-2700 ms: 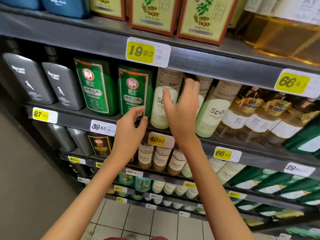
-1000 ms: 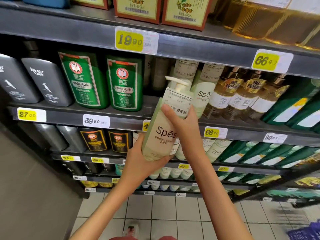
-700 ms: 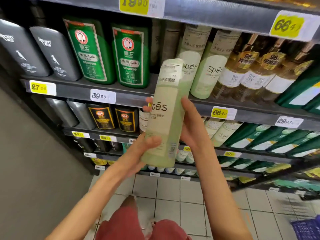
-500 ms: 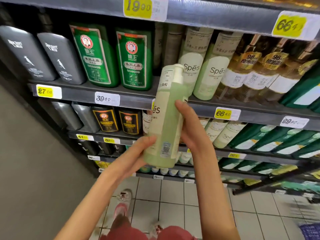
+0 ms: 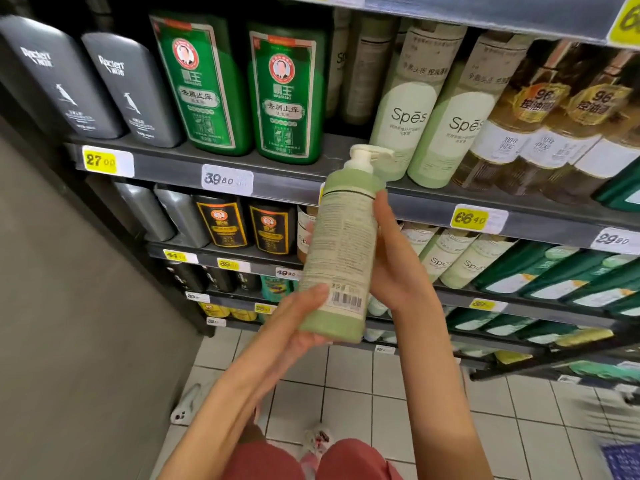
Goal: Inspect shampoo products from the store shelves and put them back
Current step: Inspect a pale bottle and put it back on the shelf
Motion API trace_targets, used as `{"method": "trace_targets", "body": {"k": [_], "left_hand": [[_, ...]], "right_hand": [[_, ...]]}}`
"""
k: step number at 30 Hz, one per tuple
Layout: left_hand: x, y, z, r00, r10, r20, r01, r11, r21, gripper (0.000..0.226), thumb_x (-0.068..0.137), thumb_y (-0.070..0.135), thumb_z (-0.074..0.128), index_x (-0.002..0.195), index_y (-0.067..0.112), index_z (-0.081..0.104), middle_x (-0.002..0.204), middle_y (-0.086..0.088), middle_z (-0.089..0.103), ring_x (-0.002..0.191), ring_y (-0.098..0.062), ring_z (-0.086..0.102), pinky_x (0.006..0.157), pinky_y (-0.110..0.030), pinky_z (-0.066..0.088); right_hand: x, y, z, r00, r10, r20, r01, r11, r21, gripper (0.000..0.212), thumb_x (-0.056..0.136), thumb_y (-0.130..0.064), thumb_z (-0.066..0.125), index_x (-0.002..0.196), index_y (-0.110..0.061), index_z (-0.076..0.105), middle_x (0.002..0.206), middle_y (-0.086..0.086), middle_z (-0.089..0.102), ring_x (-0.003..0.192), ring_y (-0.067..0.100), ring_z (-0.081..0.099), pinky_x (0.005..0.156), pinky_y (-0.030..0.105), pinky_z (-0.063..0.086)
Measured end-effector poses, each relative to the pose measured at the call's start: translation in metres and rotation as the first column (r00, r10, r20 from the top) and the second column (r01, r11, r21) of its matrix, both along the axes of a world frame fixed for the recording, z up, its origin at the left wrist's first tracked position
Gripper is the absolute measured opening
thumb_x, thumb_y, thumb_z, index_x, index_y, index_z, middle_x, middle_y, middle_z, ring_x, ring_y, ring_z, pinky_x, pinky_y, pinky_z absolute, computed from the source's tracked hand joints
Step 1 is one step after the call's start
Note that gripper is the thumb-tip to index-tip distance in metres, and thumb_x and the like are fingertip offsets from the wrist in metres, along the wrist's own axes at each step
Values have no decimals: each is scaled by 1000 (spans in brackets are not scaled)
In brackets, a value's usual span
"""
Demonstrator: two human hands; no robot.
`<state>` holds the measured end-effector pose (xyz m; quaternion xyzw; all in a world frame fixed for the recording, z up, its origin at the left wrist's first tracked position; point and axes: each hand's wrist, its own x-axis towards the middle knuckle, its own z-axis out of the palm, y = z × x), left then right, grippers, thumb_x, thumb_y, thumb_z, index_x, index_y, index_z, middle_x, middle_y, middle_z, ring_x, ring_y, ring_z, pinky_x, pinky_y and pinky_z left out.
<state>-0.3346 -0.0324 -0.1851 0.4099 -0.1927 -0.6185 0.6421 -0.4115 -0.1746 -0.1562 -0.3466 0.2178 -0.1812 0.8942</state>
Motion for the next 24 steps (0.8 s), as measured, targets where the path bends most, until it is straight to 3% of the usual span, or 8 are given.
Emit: {"method": "trace_targets", "body": {"k": [3, 6, 10, 13, 16, 18, 21, 24], "left_hand": [[0, 3, -1, 939, -154, -307, 111, 982, -155, 68, 67, 49, 75, 116, 3, 62, 102, -25, 66, 88, -34, 67, 78, -42, 55], [9, 2, -5, 939, -159, -306, 120, 982, -144, 73, 69, 54, 71, 120, 2, 60, 103, -28, 64, 89, -37, 66, 81, -44, 54], [13, 2, -5, 959, 17, 282, -53, 991, 119, 67, 72, 66, 60, 123, 22, 56, 120, -6, 65, 109, -21, 62, 96, -40, 48], [1, 0, 3, 631, -4, 776, -237, 951, 198, 73, 60, 71, 55, 118, 27, 48, 108, 12, 64, 95, 3, 60, 79, -23, 51], [-14, -6, 4, 497, -11, 867, -308, 933, 188, 69, 67, 60, 64, 123, 27, 42, 106, 11, 60, 95, -6, 59, 79, -30, 52], [-20, -6, 2, 573, 46, 819, -302, 940, 159, 55, 77, 45, 64, 122, 22, 41, 114, 3, 61, 99, -10, 59, 85, -33, 51], [-18, -5, 8, 859, 98, 503, -193, 971, 140, 57, 76, 46, 52, 124, 15, 48, 121, -8, 63, 107, -19, 62, 94, -38, 50], [-10, -3, 10, 937, 67, 342, -109, 988, 108, 62, 73, 50, 47, 125, 15, 52, 115, -8, 68, 100, -18, 67, 77, -29, 56]], "right_hand": [[0, 4, -3, 980, 59, 188, -77, 993, 87, 68, 90, -41, 48, 144, -3, 32, 138, 19, 41, 129, 34, 38, 114, 48, 23], [2, 8, -4, 988, -26, 152, 18, 999, 51, 51, 91, -34, 47, 133, -4, 45, 118, 13, 57, 111, 26, 54, 101, 41, 39], [5, 9, 0, 983, -174, -53, 172, 984, -40, 42, 74, -34, 63, 109, -9, 63, 91, 4, 71, 85, 17, 68, 79, 34, 57], [2, 10, -2, 956, -225, -187, 189, 963, -192, 19, 77, -24, 71, 91, -11, 67, 76, 2, 73, 69, 14, 70, 64, 28, 59], [0, 13, -4, 942, -236, -239, 158, 940, -303, 15, 79, -21, 73, 90, -13, 67, 76, 1, 74, 68, 14, 70, 58, 24, 56], [1, 15, -2, 951, -180, -251, 85, 934, -346, 20, 82, -26, 71, 95, -12, 67, 81, 3, 74, 71, 14, 71, 59, 24, 56], [2, 17, -2, 954, -91, -287, -13, 940, -342, 30, 87, -36, 63, 101, -9, 66, 91, 7, 74, 77, 15, 71, 65, 26, 58], [-2, 20, -8, 956, 9, -294, -84, 966, -245, 35, 86, -43, 61, 104, -14, 66, 92, 3, 75, 83, 16, 72, 69, 28, 58]]}}
